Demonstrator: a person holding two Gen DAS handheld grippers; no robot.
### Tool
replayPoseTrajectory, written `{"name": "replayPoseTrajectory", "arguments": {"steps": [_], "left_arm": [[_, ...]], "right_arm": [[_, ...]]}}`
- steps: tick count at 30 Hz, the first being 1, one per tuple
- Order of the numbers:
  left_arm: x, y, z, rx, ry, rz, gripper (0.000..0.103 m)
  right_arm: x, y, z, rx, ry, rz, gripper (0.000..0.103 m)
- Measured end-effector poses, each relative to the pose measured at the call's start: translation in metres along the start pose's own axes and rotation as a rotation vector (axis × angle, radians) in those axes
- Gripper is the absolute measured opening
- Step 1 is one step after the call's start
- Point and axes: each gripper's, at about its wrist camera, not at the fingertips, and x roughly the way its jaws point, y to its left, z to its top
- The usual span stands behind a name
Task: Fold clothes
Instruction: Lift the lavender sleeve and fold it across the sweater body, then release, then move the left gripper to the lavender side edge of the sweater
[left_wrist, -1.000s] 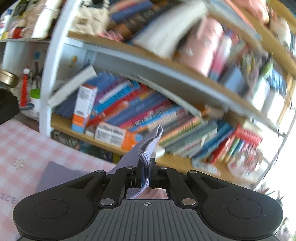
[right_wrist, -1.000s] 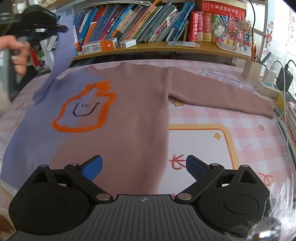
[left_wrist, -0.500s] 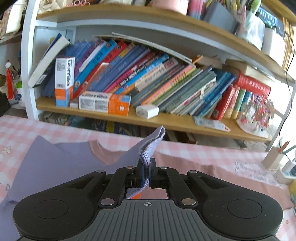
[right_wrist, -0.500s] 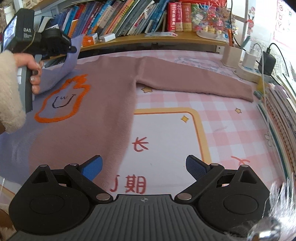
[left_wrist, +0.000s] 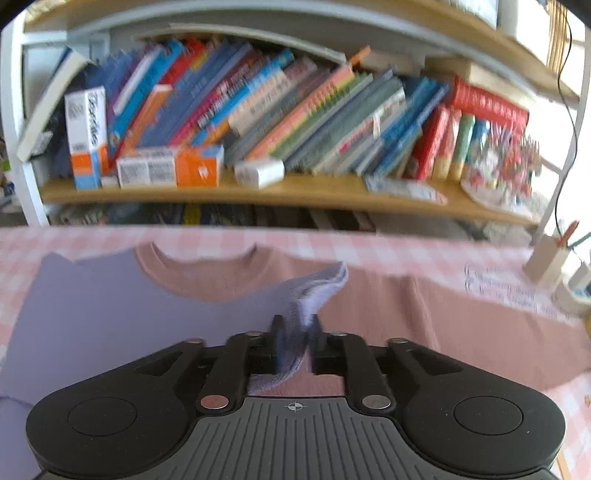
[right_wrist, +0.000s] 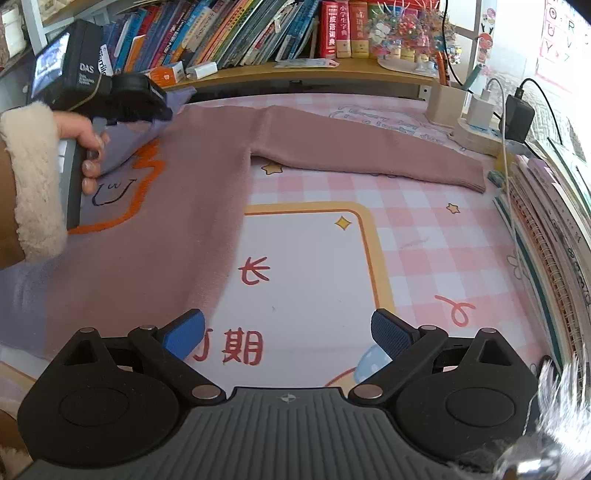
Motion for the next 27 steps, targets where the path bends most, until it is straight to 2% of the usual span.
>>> {"name": "replayPoseTrajectory", "arguments": {"steps": [1, 3, 6, 8, 9, 12, 18, 22, 27], "left_arm": [[-0.001, -0.001, -0.002, 0.006, 0.01, -0.001, 0.059], [-0.017, -0.002, -0.006, 0.01, -0.027, -0.015, 0.068], [-0.052, 0.006, -0.016, -0.008, -0.055, -0.075, 0.069], [-0.079, 0.016, -0.027, 0.003, -0.078, -0.07, 0.071], [-0.093, 0.022, -0.034, 0.012, -0.088, -0.052, 0.072], [-0.13, 0.052, -0.058, 0.011, -0.083, 0.07, 0.072], [-0.187, 0.139, -0.109, -0.161, -0.004, 0.312, 0.072], [-0.196, 0.178, -0.128, -0.257, 0.039, 0.372, 0.072], [-0.187, 0.201, -0.131, -0.306, 0.06, 0.339, 0.072]], "right_arm": [[0.0, 0.0, 0.0, -0.001, 0.0, 0.001, 0.097], [0.001, 0.002, 0.0, -0.006, -0.002, 0.008, 0.097], [0.005, 0.007, 0.004, -0.021, -0.003, 0.034, 0.097], [0.009, 0.013, 0.007, -0.038, -0.002, 0.059, 0.097], [0.011, 0.016, 0.009, -0.046, 0.0, 0.071, 0.097], [0.018, 0.024, 0.014, -0.062, 0.009, 0.105, 0.097], [0.033, 0.035, 0.023, -0.038, 0.036, 0.131, 0.097], [0.04, 0.038, 0.024, 0.012, 0.073, 0.114, 0.096], [0.04, 0.048, 0.021, 0.032, 0.096, 0.076, 0.091]]}}
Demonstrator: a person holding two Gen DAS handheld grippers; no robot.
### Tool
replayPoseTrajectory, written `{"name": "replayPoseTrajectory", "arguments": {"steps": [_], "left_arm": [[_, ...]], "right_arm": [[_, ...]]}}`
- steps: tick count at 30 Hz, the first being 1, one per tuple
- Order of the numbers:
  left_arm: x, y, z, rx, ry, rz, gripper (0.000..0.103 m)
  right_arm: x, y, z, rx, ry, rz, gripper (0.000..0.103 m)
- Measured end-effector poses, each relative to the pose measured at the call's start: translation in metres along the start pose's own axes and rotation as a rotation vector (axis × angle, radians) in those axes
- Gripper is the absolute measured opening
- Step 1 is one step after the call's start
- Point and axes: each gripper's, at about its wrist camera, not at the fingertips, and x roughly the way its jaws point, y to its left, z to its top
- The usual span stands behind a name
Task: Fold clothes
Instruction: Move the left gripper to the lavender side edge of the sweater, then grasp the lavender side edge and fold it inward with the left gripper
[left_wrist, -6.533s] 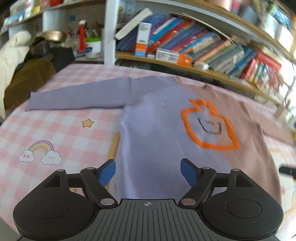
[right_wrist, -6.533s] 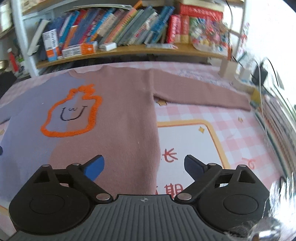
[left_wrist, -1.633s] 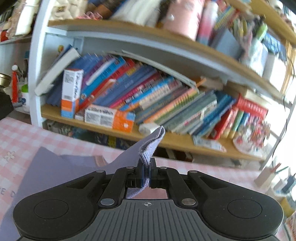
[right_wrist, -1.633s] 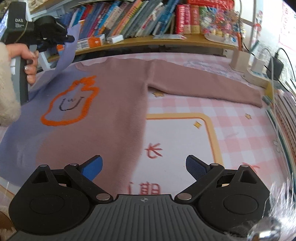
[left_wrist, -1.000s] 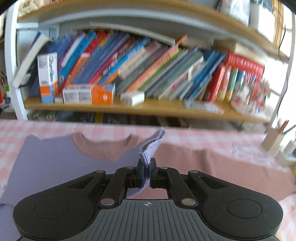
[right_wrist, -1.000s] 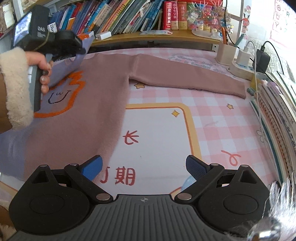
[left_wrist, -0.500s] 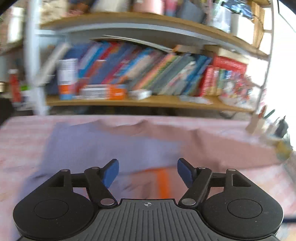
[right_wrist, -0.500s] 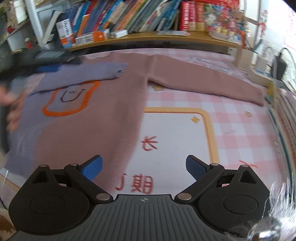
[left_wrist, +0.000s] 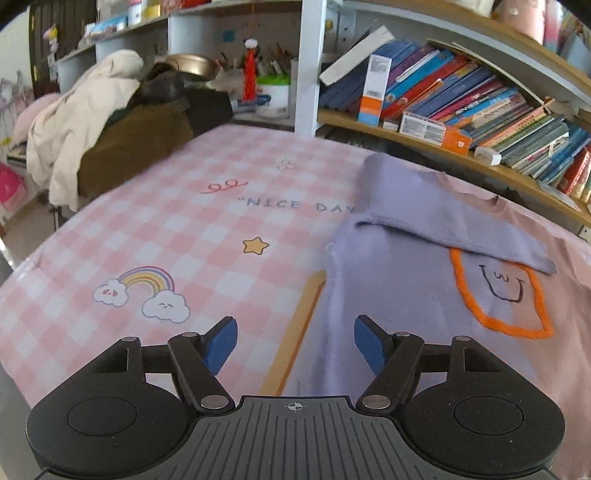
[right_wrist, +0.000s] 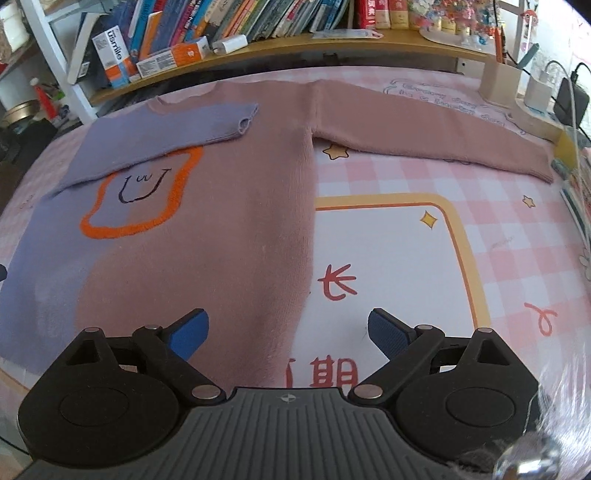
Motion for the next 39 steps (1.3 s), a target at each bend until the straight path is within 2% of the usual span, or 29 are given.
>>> {"name": "replayPoseTrajectory", "arguments": {"steps": [3, 5, 9, 10, 11, 13, 14, 15, 16, 18, 20, 28, 35, 39], "left_arm": [[0.01, 0.01, 0.002, -0.026, 0.019, -0.046, 0.072], [0.017, 0.012, 0.004, -0.026, 0.039, -0.078, 0.072], [0.028, 0.013, 0.006, -0.013, 0.081, -0.119, 0.069], [0.03, 0.013, 0.006, -0.016, 0.09, -0.123, 0.066], [0.032, 0.014, 0.006, -0.021, 0.099, -0.127, 0.061], [0.036, 0.014, 0.006, -0.023, 0.112, -0.135, 0.034], [0.037, 0.014, 0.007, -0.018, 0.116, -0.139, 0.026], [0.039, 0.014, 0.007, -0.015, 0.123, -0.166, 0.013], [0.041, 0.016, 0.007, -0.02, 0.137, -0.205, 0.004], [0.042, 0.02, 0.01, -0.029, 0.143, -0.249, 0.004], [0.043, 0.026, 0.014, -0.039, 0.132, -0.256, 0.004], [0.045, 0.049, 0.031, -0.053, 0.088, -0.225, 0.004], [0.053, 0.06, 0.036, -0.059, 0.102, -0.208, 0.004], [0.053, 0.059, 0.035, -0.051, 0.111, -0.217, 0.004]], "right_arm": [[-0.001, 0.006, -0.005, 0.004, 0.014, -0.014, 0.08], [-0.002, 0.008, -0.008, 0.021, 0.018, -0.026, 0.069], [-0.002, 0.011, -0.011, 0.053, 0.021, -0.054, 0.061], [-0.003, 0.012, -0.011, 0.06, 0.02, -0.06, 0.058], [-0.003, 0.013, -0.012, 0.067, 0.018, -0.066, 0.052], [-0.004, 0.016, -0.013, 0.078, 0.015, -0.072, 0.042], [-0.004, 0.017, -0.013, 0.082, 0.014, -0.07, 0.035], [-0.004, 0.018, -0.013, 0.086, 0.013, -0.068, 0.031], [-0.004, 0.019, -0.012, 0.089, 0.011, -0.067, 0.026], [-0.002, 0.022, -0.011, 0.094, 0.009, -0.066, 0.017], [0.0, 0.025, -0.009, 0.105, 0.008, -0.055, 0.014], [0.011, 0.046, 0.002, 0.054, 0.012, -0.011, 0.013], [0.017, 0.062, 0.006, -0.008, 0.011, -0.005, 0.013], [0.016, 0.059, 0.005, 0.001, 0.011, -0.019, 0.013]]}}
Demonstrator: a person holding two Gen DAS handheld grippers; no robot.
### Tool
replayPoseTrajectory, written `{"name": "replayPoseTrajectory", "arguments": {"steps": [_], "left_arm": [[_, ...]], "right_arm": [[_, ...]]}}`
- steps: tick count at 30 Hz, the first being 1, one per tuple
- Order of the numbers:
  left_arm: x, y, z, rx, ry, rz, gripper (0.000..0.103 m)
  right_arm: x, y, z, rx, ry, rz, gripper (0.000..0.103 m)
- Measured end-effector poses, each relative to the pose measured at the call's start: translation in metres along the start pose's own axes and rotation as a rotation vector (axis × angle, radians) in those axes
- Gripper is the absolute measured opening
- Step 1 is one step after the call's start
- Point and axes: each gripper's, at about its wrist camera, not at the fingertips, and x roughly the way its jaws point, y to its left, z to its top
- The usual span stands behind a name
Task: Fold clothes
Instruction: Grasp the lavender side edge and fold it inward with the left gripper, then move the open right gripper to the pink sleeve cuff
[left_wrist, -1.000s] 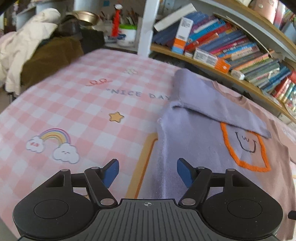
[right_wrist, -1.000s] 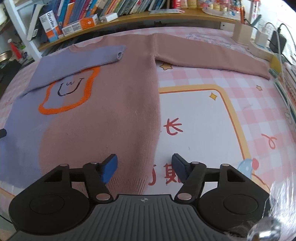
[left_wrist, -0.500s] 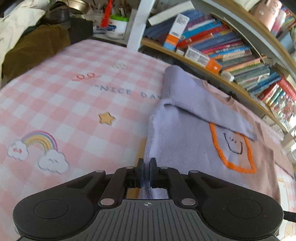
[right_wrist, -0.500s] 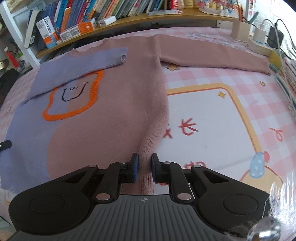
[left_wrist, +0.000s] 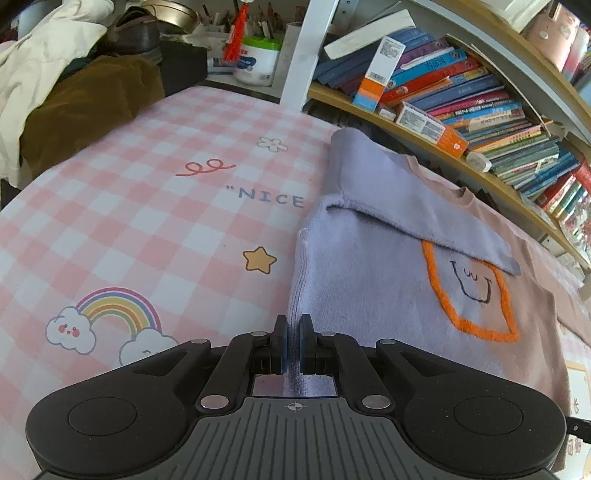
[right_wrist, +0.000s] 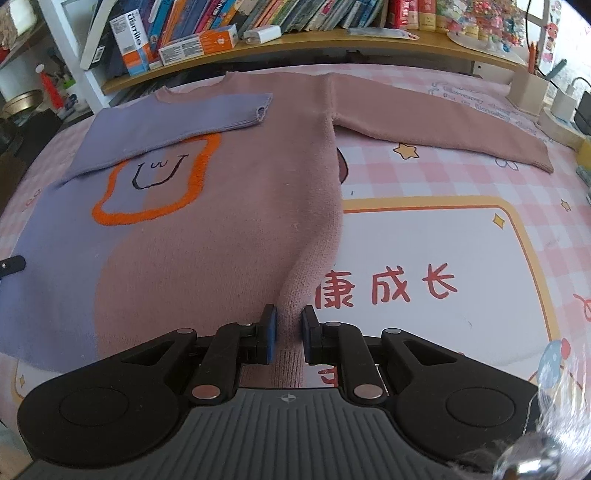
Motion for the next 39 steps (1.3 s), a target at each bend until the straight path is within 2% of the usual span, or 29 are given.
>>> {"name": "replayPoseTrajectory", "arguments": {"steps": [9, 13, 16, 17, 18, 20, 22, 23, 25, 30, 34, 39], "left_arm": [[0.001, 0.002, -0.001, 0.006, 0.016, -0.018, 0.005], [-0.003, 0.003, -0.001, 0.012, -0.007, -0.007, 0.008], [-0.011, -0.003, 0.002, 0.04, -0.042, -0.006, 0.01], [-0.014, -0.006, 0.003, 0.053, -0.054, -0.006, 0.011], [-0.018, -0.009, 0.004, 0.066, -0.066, -0.005, 0.017], [-0.025, -0.017, 0.005, 0.1, -0.09, -0.021, 0.026], [-0.031, -0.025, 0.004, 0.139, -0.105, -0.037, 0.042], [-0.034, -0.029, 0.004, 0.16, -0.111, -0.044, 0.048], [-0.038, -0.037, 0.002, 0.195, -0.119, -0.051, 0.067], [-0.047, -0.048, -0.011, 0.277, -0.114, -0.069, 0.08], [-0.049, -0.051, -0.02, 0.35, -0.103, -0.072, 0.082], [-0.048, -0.045, -0.029, 0.36, -0.074, -0.098, 0.086]], "right_arm": [[0.0, 0.003, -0.002, 0.005, -0.001, -0.04, 0.013], [-0.001, 0.006, -0.002, 0.004, -0.001, -0.059, 0.015], [-0.005, 0.004, -0.003, 0.026, -0.017, -0.066, 0.021], [-0.008, 0.003, -0.004, 0.036, -0.028, -0.067, 0.026], [-0.011, 0.003, -0.004, 0.042, -0.04, -0.069, 0.03], [-0.017, 0.004, -0.006, 0.051, -0.065, -0.075, 0.049], [-0.023, 0.007, -0.007, 0.056, -0.088, -0.077, 0.063], [-0.025, 0.009, -0.008, 0.057, -0.096, -0.079, 0.067], [-0.03, 0.012, -0.011, 0.058, -0.11, -0.086, 0.07], [-0.039, 0.019, -0.022, 0.081, -0.123, -0.115, 0.079], [-0.045, 0.025, -0.033, 0.099, -0.124, -0.145, 0.084], [-0.056, 0.033, -0.05, 0.11, -0.113, -0.191, 0.084]]}}
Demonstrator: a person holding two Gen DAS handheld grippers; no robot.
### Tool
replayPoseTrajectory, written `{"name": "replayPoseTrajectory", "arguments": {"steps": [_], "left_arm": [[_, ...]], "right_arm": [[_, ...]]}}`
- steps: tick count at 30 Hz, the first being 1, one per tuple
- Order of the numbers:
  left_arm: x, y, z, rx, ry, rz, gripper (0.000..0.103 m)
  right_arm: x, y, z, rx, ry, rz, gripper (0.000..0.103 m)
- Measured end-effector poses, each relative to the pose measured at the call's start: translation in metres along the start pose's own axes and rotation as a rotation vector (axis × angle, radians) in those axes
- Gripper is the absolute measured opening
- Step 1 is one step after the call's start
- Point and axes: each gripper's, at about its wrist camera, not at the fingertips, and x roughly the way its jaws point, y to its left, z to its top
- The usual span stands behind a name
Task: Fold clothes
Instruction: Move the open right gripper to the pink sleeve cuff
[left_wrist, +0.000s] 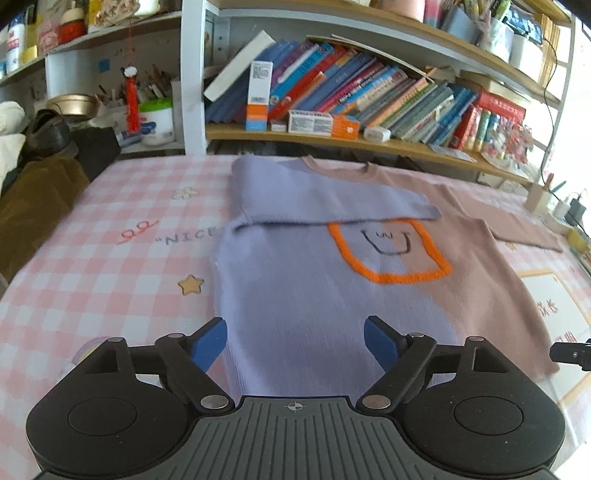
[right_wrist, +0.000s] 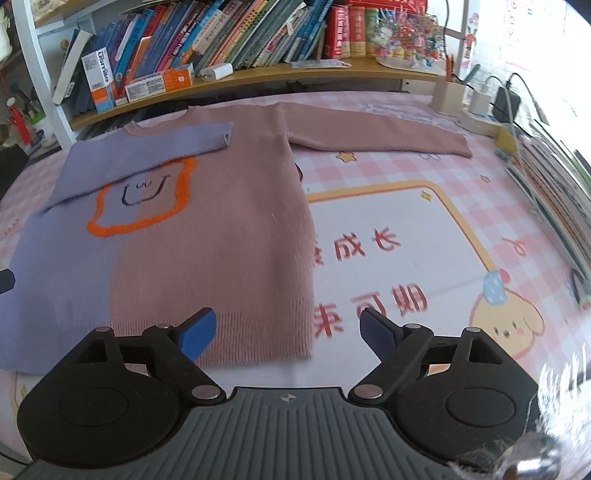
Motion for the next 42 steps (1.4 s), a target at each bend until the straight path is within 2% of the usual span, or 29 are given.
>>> {"name": "replayPoseTrajectory", "arguments": {"steps": [8, 15, 22, 33, 38, 42], "left_arm": [[0.004, -0.005, -0.009, -0.008, 0.025, -0.046, 0.087], [0.003, -0.012, -0.008, -0.034, 0.017, -0.009, 0.089], [0.005, -0.036, 0.0, -0.065, -0.009, 0.074, 0.089], [0.015, -0.115, 0.0, -0.136, 0.0, 0.228, 0.091], [0.014, -0.154, -0.015, -0.126, 0.041, 0.291, 0.091], [0.006, -0.171, -0.026, -0.102, 0.074, 0.35, 0.091]], "right_arm": [[-0.02, -0.013, -0.016, 0.049, 0.001, -0.08, 0.085], [-0.02, -0.024, -0.01, 0.047, -0.017, -0.073, 0.085], [-0.003, -0.054, 0.01, 0.047, -0.045, -0.021, 0.085], [0.043, -0.152, 0.077, 0.072, -0.08, 0.07, 0.086], [0.075, -0.191, 0.104, 0.044, -0.083, 0.085, 0.086], [0.107, -0.219, 0.128, 0.098, -0.081, 0.08, 0.086]]}}
